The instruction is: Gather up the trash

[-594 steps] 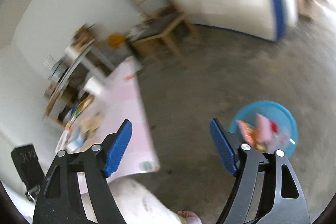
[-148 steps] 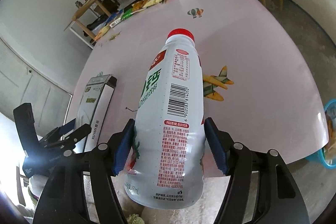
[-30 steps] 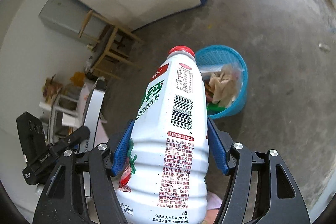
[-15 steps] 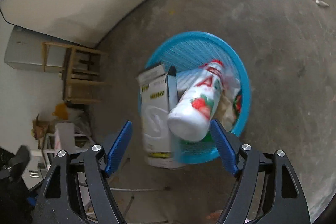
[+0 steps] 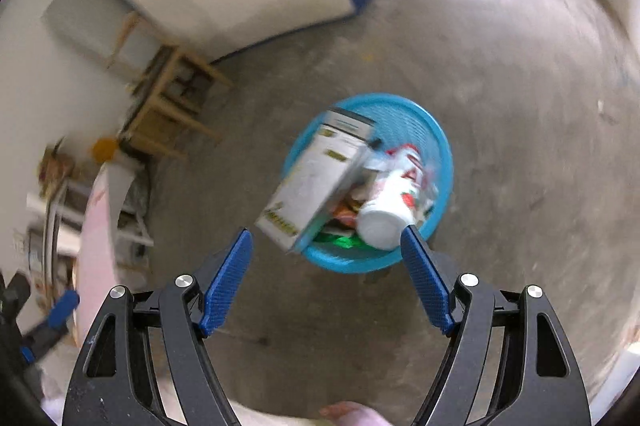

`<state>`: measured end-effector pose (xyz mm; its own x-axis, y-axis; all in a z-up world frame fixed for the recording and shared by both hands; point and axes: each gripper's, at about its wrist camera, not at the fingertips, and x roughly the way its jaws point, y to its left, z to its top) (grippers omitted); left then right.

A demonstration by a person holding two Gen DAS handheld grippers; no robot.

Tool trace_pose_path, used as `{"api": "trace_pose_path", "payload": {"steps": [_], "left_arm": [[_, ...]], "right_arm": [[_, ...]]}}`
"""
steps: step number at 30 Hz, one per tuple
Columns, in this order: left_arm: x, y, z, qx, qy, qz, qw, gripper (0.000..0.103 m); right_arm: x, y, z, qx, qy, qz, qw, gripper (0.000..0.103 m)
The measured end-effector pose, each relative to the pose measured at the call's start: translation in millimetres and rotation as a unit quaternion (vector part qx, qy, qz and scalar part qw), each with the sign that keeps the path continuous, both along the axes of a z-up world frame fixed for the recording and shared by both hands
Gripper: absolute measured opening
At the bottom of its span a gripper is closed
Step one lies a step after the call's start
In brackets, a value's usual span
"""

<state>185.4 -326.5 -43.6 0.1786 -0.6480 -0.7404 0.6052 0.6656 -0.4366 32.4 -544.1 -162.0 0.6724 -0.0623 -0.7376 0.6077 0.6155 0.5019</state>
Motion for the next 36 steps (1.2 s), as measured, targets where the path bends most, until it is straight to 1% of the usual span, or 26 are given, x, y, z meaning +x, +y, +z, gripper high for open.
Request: {"api": "trace_pose_path", "payload": {"steps": [1, 2, 3, 4, 5, 6, 7, 9, 11, 13, 15, 17, 21, 24, 28, 30, 31, 33, 35, 36], "left_arm": [[-4.4, 10.7, 6.9, 0.000, -0.010, 0.001, 0.9999, 0.091], [-10.9, 23.6, 16.1, 0.002, -0.027, 0.004, 0.9996, 0.091], [-17.2, 37.2, 26.2, 0.003, -0.047, 0.010, 0.9988, 0.091], [-22.4, 48.3, 34.9, 0.006, -0.063, 0.016, 0.9979, 0.093], [-29.2, 61.9, 45.0, 0.009, -0.081, 0.026, 0.9963, 0.098], [-37.3, 78.9, 56.4, 0.005, -0.102, 0.044, 0.9938, 0.097], [-41.6, 89.5, 62.9, 0.004, -0.113, 0.054, 0.9921, 0.097], [-55.4, 117.6, 77.8, 0.000, -0.140, 0.076, 0.9872, 0.097], [-64.9, 139.5, 84.9, 0.005, -0.157, 0.093, 0.9832, 0.097], [-74.8, 162.2, 88.1, 0.020, -0.166, 0.125, 0.9779, 0.097], [-84.8, 185.0, 88.7, 0.024, -0.160, 0.152, 0.9750, 0.097], [-93.0, 201.0, 86.8, 0.028, -0.157, 0.166, 0.9732, 0.097], [-103.5, 228.7, 83.8, 0.033, -0.154, 0.209, 0.9651, 0.097], [-105.4, 240.4, 78.4, 0.048, -0.150, 0.233, 0.9595, 0.097], [-108.8, 247.6, 75.7, 0.067, -0.157, 0.255, 0.9517, 0.097], [-113.7, 247.9, 73.1, 0.094, -0.172, 0.269, 0.9431, 0.097], [-115.6, 248.0, 72.1, 0.101, -0.176, 0.271, 0.9409, 0.097], [-119.1, 249.5, 70.9, 0.099, -0.176, 0.270, 0.9413, 0.097], [-122.2, 251.8, 69.1, 0.080, -0.175, 0.263, 0.9453, 0.097], [-123.1, 252.8, 68.9, 0.076, -0.176, 0.264, 0.9453, 0.097]], "right_arm": [[-2.3, 12.5, 12.4, -0.021, -0.007, 0.014, 1.000, 0.074], [-6.1, 31.9, 31.8, -0.052, -0.020, 0.036, 0.998, 0.078], [-8.3, 44.9, 44.1, -0.073, -0.031, 0.052, 0.995, 0.081], [-11.1, 59.8, 56.3, -0.097, -0.041, 0.067, 0.992, 0.085], [-14.6, 75.5, 68.3, -0.121, -0.050, 0.081, 0.988, 0.089], [-17.4, 93.5, 80.7, -0.143, -0.065, 0.100, 0.982, 0.091], [-19.3, 108.0, 89.4, -0.157, -0.077, 0.116, 0.978, 0.095], [-21.7, 136.0, 106.5, -0.180, -0.097, 0.140, 0.969, 0.095], [-21.2, 151.4, 116.3, -0.189, -0.106, 0.153, 0.964, 0.095], [-20.0, 167.8, 126.3, -0.192, -0.117, 0.162, 0.961, 0.095], [-17.7, 181.2, 129.9, -0.193, -0.124, 0.173, 0.958, 0.095], [-15.1, 194.0, 133.2, -0.193, -0.130, 0.188, 0.954, 0.095], [-9.6, 213.2, 139.3, -0.181, -0.143, 0.207, 0.951, 0.095], [-6.2, 225.8, 142.6, -0.178, -0.148, 0.218, 0.948, 0.095], [-4.5, 241.1, 142.6, -0.204, -0.148, 0.241, 0.937, 0.095], [-4.4, 246.8, 141.1, -0.218, -0.146, 0.249, 0.932, 0.095], [-5.0, 248.1, 140.1, -0.224, -0.143, 0.252, 0.930, 0.095], [-7.1, 252.3, 136.2, -0.237, -0.134, 0.257, 0.927, 0.095], [-9.9, 253.1, 132.9, -0.250, -0.126, 0.258, 0.925, 0.095], [-11.3, 255.0, 132.2, -0.253, -0.123, 0.259, 0.924, 0.095]]}}
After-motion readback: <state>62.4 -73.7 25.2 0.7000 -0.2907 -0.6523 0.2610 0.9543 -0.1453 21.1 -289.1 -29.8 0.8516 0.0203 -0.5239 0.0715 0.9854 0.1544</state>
